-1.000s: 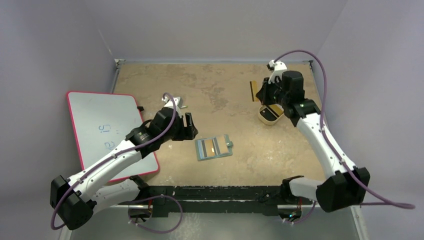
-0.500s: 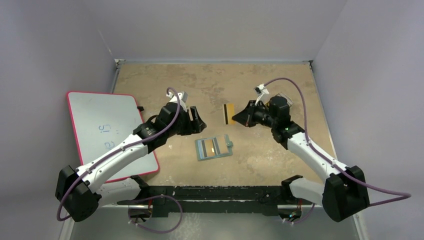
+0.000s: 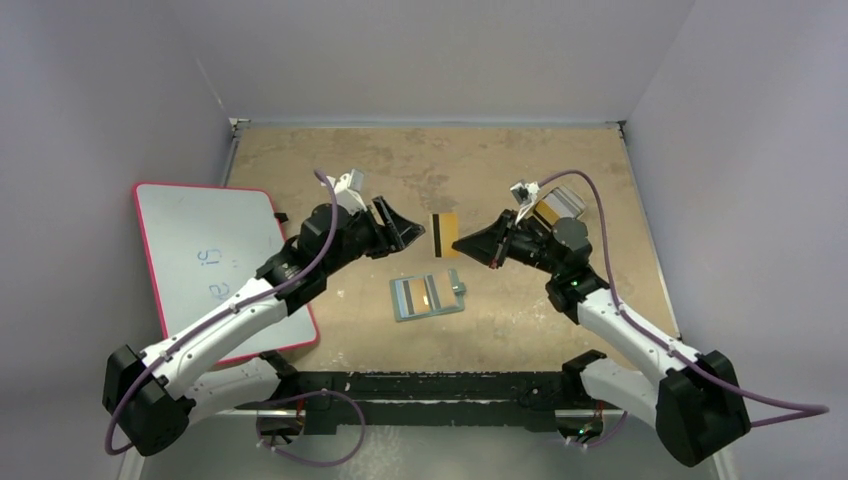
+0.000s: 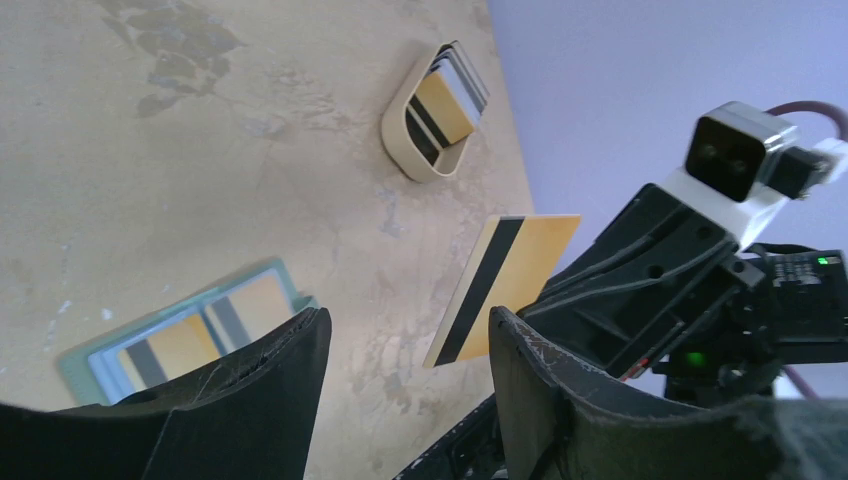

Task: Put the credit cards into the card holder
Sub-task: Pick up the credit card from the storage box.

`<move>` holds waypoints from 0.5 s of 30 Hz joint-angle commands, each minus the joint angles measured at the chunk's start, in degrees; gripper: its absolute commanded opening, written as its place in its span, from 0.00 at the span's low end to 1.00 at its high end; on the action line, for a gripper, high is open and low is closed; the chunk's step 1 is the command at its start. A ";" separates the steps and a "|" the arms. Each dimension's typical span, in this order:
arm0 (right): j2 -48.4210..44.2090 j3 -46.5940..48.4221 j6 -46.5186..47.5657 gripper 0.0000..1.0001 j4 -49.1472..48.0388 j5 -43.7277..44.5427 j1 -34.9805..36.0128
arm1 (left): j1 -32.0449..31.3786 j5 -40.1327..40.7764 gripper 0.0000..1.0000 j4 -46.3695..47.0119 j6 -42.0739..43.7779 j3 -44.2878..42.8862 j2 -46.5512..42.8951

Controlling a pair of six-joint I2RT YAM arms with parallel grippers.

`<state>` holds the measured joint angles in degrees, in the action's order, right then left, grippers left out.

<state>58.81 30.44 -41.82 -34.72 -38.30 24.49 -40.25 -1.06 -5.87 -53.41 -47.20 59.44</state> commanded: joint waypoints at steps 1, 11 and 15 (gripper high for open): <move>0.28 -2.28 -5.94 0.00 -14.16 -5.42 0.27 | 0.27 -4.11 0.58 10.75 -3.95 2.30 -0.76; 3.55 -4.74 -14.25 0.00 -26.33 -7.22 2.21 | 0.26 -12.77 0.39 20.09 -7.26 4.29 1.53; 4.93 -4.06 -13.67 0.00 -23.44 -5.48 3.07 | 0.30 -12.82 0.00 20.76 -7.57 4.79 1.35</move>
<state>63.00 25.74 -54.15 -54.59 -44.56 26.72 -40.25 -11.81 9.87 -60.03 -42.85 61.19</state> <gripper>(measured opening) 0.004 0.130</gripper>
